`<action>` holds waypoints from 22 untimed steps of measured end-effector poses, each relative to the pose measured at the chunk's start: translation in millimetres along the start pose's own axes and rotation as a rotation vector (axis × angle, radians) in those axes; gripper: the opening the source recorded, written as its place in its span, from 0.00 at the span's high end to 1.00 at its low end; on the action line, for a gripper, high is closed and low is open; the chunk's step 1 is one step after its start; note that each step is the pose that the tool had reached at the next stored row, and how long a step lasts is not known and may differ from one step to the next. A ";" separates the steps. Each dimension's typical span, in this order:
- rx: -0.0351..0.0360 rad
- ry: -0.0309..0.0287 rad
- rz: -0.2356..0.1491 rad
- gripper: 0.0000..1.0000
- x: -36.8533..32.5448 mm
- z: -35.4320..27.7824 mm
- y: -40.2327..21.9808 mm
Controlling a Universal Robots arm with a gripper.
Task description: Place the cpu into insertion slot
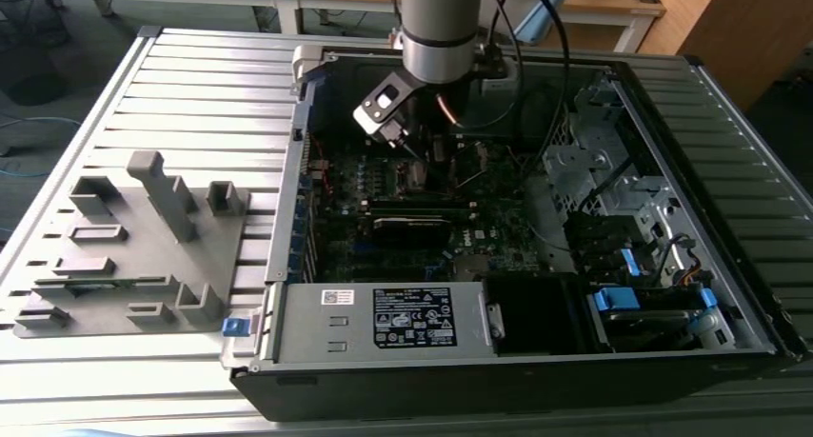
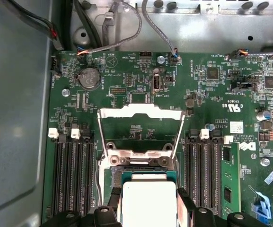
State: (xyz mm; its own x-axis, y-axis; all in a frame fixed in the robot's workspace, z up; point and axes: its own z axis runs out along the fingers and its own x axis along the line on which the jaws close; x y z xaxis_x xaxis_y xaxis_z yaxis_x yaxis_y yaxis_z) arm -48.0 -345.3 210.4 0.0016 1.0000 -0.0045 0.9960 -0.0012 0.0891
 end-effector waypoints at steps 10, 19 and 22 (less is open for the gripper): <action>-0.0001 -0.0001 0.003 0.46 0.7 0.7 -0.1; 0.0001 -0.0004 0.003 0.46 1.2 0.1 0.0; -0.0001 0.0000 0.003 0.46 1.2 -0.5 0.0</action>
State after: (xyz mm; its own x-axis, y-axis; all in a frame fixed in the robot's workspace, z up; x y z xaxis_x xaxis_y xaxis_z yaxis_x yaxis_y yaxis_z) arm -48.0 -344.1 210.9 0.0043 1.0000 -0.0043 0.9960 -0.0039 0.0893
